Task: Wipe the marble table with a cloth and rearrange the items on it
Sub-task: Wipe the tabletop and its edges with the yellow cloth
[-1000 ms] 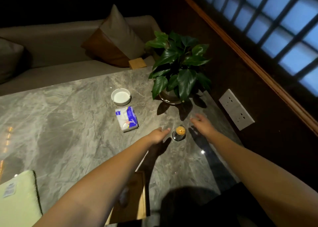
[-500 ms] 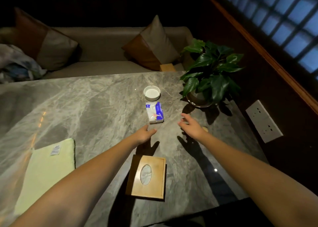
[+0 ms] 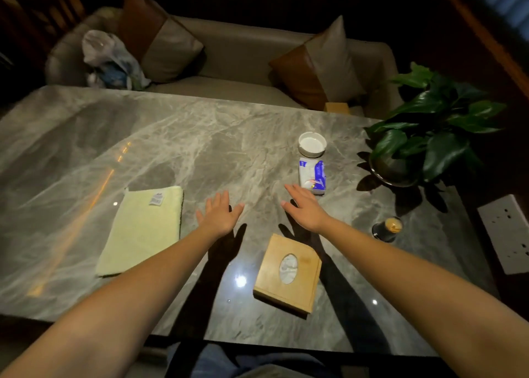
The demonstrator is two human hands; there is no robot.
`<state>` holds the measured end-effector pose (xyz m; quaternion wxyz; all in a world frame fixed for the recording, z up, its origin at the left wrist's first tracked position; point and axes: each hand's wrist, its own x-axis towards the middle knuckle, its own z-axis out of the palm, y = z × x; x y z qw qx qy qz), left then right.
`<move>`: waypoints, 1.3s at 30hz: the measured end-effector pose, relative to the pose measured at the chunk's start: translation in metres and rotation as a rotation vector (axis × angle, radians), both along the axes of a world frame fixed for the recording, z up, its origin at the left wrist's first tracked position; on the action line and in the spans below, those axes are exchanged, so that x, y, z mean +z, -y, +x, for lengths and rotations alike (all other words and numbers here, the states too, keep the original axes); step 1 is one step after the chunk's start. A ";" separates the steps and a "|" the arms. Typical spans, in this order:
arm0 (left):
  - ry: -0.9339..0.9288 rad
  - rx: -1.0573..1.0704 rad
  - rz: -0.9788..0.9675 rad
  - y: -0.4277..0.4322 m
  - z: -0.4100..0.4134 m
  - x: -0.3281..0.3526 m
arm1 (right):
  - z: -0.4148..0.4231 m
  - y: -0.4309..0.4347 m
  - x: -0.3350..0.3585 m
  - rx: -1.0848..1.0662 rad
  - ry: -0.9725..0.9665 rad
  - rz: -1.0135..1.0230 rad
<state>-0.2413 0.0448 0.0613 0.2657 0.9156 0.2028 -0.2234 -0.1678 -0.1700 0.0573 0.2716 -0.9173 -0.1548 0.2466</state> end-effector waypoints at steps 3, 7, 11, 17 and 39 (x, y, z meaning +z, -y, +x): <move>0.021 0.043 0.065 -0.029 -0.016 -0.007 | -0.001 -0.029 -0.002 0.068 0.012 -0.010; 0.042 0.110 0.066 -0.075 -0.027 -0.009 | -0.001 -0.067 -0.004 0.096 0.010 -0.017; 0.053 0.125 0.093 -0.122 -0.037 -0.012 | -0.008 -0.111 -0.010 0.127 0.006 -0.056; -0.018 0.058 0.116 -0.200 -0.052 -0.025 | -0.031 -0.188 -0.030 0.125 -0.031 -0.139; 0.033 -0.363 0.132 -0.335 -0.004 -0.060 | -0.136 -0.394 -0.089 -0.365 0.227 -0.310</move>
